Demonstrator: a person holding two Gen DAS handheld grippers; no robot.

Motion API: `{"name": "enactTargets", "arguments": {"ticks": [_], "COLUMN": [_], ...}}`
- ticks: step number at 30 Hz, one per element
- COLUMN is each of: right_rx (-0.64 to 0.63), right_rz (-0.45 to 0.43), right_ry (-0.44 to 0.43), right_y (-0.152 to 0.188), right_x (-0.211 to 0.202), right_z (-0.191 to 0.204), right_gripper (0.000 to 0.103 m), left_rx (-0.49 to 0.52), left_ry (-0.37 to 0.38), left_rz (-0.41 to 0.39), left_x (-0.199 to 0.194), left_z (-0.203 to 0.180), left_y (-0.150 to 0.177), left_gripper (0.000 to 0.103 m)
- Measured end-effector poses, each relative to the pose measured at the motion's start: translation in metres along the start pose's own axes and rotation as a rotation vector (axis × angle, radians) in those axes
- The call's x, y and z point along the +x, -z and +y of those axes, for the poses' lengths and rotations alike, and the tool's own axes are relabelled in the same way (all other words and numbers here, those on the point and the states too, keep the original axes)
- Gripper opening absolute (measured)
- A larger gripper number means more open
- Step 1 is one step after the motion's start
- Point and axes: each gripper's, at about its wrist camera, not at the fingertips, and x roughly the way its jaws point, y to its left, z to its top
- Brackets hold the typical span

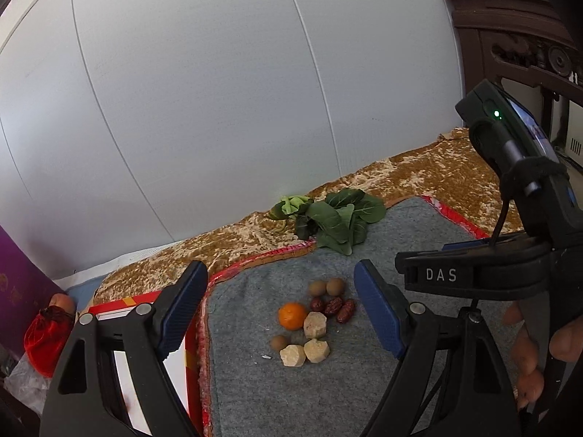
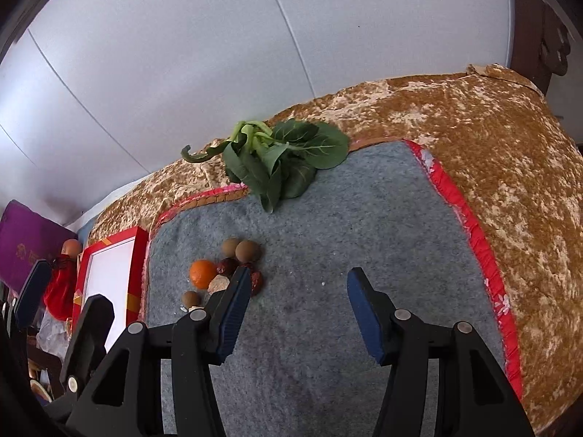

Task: Organize fruits
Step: 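Move both open tools back over the fruit on the grey mat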

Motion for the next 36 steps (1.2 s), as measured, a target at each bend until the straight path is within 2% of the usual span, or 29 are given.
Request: {"name": "enactTargets", "arguments": {"ticks": [32, 36], "right_rx": [-0.007, -0.019], "right_rz": [-0.003, 0.013], "right_ry": [-0.033, -0.043], "right_y": [0.002, 0.003], "right_x": [0.001, 0.003], "right_z": [0.009, 0.013], "right_gripper": [0.057, 0.057], "left_rx": [-0.006, 0.02], "left_ry": [-0.026, -0.031], "left_rz": [0.005, 0.048], "left_x": [0.004, 0.019], "left_z": [0.008, 0.018], "left_y": [0.006, 0.014], "left_gripper": [0.083, 0.085]}}
